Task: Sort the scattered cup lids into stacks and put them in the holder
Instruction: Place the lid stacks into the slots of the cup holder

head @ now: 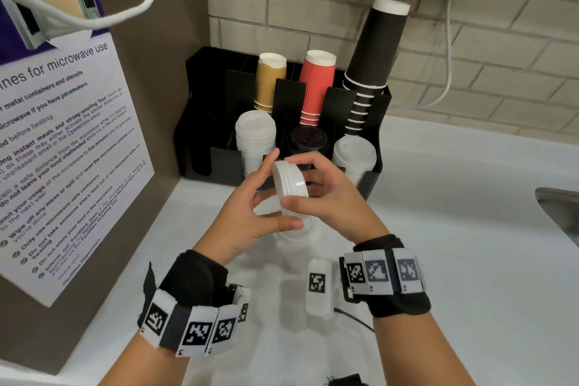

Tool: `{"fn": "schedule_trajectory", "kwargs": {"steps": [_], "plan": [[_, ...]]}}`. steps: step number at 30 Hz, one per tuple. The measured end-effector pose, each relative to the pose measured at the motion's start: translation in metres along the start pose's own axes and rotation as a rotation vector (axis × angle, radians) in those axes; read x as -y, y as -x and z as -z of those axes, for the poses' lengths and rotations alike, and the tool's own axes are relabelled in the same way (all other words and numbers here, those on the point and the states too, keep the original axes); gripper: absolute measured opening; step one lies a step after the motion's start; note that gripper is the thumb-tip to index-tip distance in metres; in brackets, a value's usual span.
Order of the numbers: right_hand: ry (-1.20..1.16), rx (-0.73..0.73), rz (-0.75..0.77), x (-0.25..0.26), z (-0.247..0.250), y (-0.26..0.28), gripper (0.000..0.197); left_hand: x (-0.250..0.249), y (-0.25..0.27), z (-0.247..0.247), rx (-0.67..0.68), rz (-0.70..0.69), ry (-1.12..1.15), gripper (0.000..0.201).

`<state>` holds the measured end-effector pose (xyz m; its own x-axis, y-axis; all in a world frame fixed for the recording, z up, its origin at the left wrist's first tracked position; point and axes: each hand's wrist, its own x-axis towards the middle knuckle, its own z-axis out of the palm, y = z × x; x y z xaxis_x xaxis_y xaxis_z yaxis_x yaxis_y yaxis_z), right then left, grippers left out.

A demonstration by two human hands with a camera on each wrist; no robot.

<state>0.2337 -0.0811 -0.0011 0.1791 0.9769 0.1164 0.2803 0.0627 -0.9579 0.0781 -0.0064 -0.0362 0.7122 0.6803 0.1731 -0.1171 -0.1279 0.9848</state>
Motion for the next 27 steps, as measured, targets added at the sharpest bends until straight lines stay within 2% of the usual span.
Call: {"fn": "schedule_trajectory", "kwargs": {"steps": [2, 6, 9, 13, 19, 23, 27], "plan": [[0.047, -0.025, 0.029, 0.004, 0.015, -0.008, 0.053, 0.002, 0.001, 0.003, -0.029, 0.008, 0.015, 0.101], [0.165, -0.319, 0.079, 0.009, 0.079, -0.036, 0.053, 0.005, 0.005, 0.018, -0.158, 0.015, -0.06, 0.076], [0.361, -0.396, 0.042, 0.004, 0.125, -0.055, 0.055, 0.007, 0.007, 0.029, -0.228, 0.017, -0.082, 0.055], [0.517, -0.318, -0.067, -0.012, 0.152, -0.072, 0.056, 0.01, 0.008, 0.035, -0.267, 0.018, -0.071, 0.034], [0.668, -0.181, -0.137, -0.024, 0.147, -0.085, 0.057, 0.012, 0.005, 0.035, -0.277, 0.017, -0.083, 0.035], [0.885, -0.077, -0.2, -0.029, 0.136, -0.088, 0.065, 0.013, 0.003, 0.033, -0.269, 0.028, -0.081, 0.032], [1.069, -0.098, -0.257, -0.038, 0.121, -0.087, 0.065, 0.013, 0.003, 0.032, -0.256, 0.025, -0.082, 0.028]]}}
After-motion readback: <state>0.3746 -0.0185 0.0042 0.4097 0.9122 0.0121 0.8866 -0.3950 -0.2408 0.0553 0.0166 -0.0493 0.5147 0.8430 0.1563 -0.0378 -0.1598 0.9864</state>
